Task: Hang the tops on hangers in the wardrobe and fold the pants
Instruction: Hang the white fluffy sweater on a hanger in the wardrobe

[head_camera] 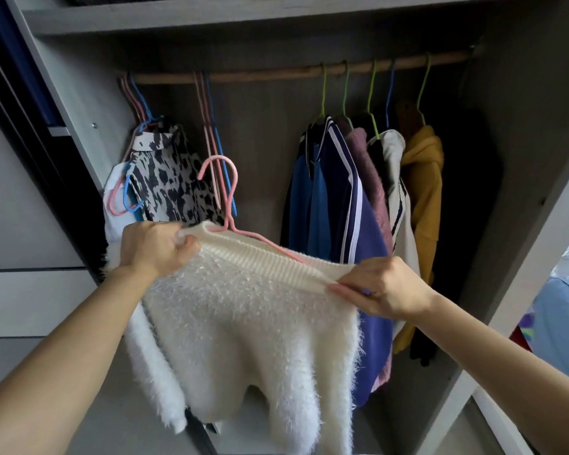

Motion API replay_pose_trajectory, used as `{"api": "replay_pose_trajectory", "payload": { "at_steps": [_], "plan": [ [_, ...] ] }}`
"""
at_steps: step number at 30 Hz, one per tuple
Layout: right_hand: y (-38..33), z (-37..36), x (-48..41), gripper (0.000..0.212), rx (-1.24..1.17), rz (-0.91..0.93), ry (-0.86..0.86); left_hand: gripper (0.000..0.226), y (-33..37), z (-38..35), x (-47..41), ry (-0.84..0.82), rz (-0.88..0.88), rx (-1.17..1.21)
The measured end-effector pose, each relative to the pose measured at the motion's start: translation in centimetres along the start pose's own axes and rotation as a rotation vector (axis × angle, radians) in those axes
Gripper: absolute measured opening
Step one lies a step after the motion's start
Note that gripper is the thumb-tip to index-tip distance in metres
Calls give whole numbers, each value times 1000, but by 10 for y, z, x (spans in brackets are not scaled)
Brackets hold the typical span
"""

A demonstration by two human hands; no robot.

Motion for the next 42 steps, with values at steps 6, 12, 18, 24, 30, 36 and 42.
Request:
{"api": "replay_pose_trajectory", "payload": {
  "at_steps": [6, 12, 18, 24, 30, 36, 42],
  "plan": [
    [1, -5, -7, 41, 96, -7, -72, 37, 34, -7, -11, -24, -142, -6],
    [0, -17, -40, 40, 123, -128, -92, 41, 64, -16, -9, -51, -34, 63],
    [21, -17, -51, 45, 5, -363, -107, 46, 71, -26, 2, -159, 121, 220],
    [23, -29, -68, 34, -113, -304, -239, 45, 83, -45, 16, -494, 318, 909],
    [24, -40, -58, 31, -264, -368, -252, 23, 63, -53, 31, -513, 475, 1104],
    [35, -63, -28, 34, -233, -552, -568, 17, 32, -43, 28, -328, 499, 1007],
    [35, -49, -40, 44, -404, -664, -323, 28, 32, -55, 46, -574, 442, 944]
  ]
}}
Point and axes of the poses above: each hand's wrist, its own x-axis away from the middle knuckle, its own z-axis out of the back of the hand, y = z × x, the point moved 5 cm from there along -x, towards the middle knuckle, and after that the axes turned 3 degrees about -z, right-handed, at the moved point
